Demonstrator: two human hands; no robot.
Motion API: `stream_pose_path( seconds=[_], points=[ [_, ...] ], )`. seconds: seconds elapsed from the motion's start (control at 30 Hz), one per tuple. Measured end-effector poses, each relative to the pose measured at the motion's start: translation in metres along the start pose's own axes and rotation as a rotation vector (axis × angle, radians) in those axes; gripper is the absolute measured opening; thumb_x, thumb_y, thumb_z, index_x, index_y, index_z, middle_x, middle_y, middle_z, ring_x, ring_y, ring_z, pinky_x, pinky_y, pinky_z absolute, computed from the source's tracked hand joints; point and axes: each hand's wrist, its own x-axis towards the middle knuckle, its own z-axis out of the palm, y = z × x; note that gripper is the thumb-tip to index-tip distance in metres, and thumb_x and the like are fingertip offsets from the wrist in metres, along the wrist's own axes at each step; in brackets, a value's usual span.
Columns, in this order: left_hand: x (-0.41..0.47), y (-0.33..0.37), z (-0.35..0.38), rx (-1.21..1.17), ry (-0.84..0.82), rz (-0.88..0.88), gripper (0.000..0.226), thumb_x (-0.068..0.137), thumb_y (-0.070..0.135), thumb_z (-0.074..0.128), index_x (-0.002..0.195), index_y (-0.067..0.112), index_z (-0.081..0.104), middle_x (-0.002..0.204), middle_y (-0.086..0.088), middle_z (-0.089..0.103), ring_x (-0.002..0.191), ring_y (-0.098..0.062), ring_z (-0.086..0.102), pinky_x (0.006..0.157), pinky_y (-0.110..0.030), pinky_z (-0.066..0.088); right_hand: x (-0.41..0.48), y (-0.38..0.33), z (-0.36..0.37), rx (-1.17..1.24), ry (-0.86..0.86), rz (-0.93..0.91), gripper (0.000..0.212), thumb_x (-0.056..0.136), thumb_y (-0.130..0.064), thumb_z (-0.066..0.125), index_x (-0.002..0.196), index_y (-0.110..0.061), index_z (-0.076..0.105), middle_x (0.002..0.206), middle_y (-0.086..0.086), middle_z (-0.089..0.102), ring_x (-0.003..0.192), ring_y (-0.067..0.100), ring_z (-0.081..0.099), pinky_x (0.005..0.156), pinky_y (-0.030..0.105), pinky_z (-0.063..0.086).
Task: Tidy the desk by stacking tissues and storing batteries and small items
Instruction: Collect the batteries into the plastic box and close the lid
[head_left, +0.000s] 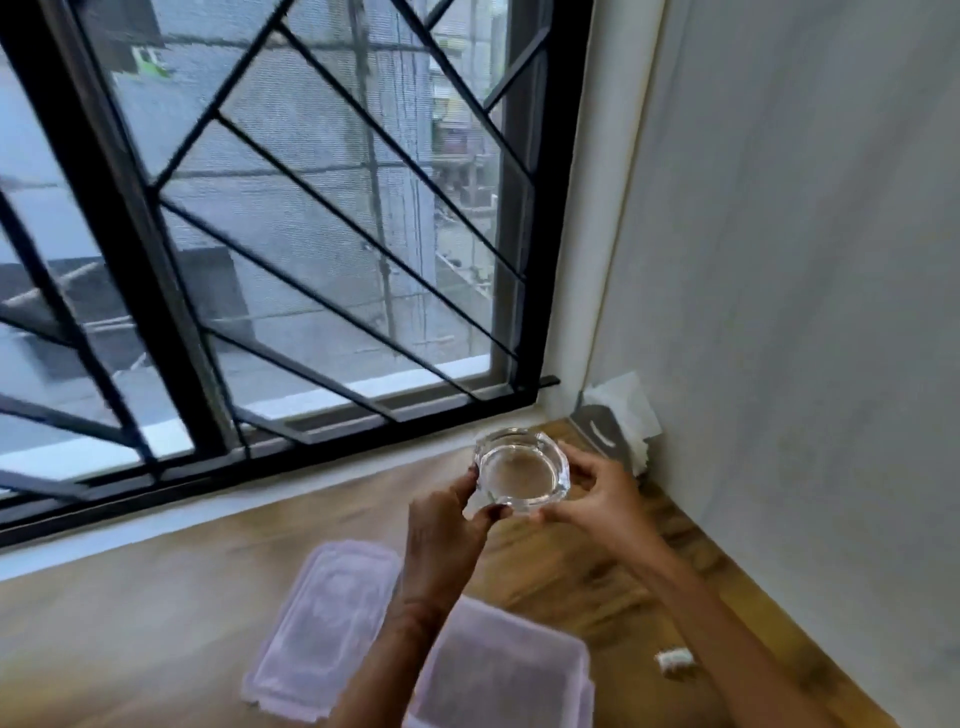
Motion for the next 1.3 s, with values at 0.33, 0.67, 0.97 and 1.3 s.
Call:
stream_pose_path(
  seconds=[0.33, 0.67, 0.97, 1.3],
  points=[
    [0.042, -0.016, 0.123, 0.028, -0.048, -0.244, 0.057, 0.072, 0.017, 0.077, 0.126, 0.013, 0.058, 0.115, -0.006, 0.066, 0.097, -0.008, 0.064, 0.081, -0.019, 0.048, 0.085, 0.086, -0.010, -0.132, 0.015, 0.082, 0.088, 0.054, -0.008, 0.088, 0.132, -0.019, 0.049, 0.122, -0.002, 0.060, 0.114, 0.017, 0.056, 0.097, 0.034, 0.048],
    [0.057, -0.025, 0.155, 0.061, -0.070, -0.342, 0.010, 0.076, 0.010, 0.062, 0.082, 0.012, 0.070, 0.074, -0.001, 0.072, 0.065, -0.002, 0.057, 0.061, -0.025, 0.044, 0.121, 0.115, -0.003, -0.161, 0.002, 0.011, 0.076, 0.068, 0.004, 0.073, 0.134, -0.021, 0.047, 0.139, -0.003, 0.049, 0.128, 0.011, 0.044, 0.108, 0.023, 0.035],
    [0.058, -0.028, 0.162, 0.111, -0.115, -0.366, 0.005, 0.069, 0.011, 0.063, 0.073, 0.012, 0.065, 0.067, -0.004, 0.070, 0.070, -0.019, 0.067, 0.066, -0.039, 0.051, 0.121, 0.123, 0.000, -0.203, -0.012, 0.036, 0.070, 0.065, 0.009, 0.069, 0.129, -0.014, 0.052, 0.142, 0.001, 0.043, 0.134, 0.018, 0.037, 0.112, 0.029, 0.029],
    [0.041, -0.009, 0.123, 0.262, -0.153, -0.359, 0.065, 0.084, 0.020, 0.065, 0.140, 0.004, 0.037, 0.131, -0.015, 0.056, 0.117, -0.023, 0.055, 0.092, -0.021, 0.039, 0.074, 0.105, 0.006, -0.227, 0.002, -0.093, 0.063, 0.080, -0.003, 0.068, 0.136, -0.018, 0.042, 0.152, -0.004, 0.024, 0.142, 0.013, 0.016, 0.114, 0.022, 0.020]
  ],
)
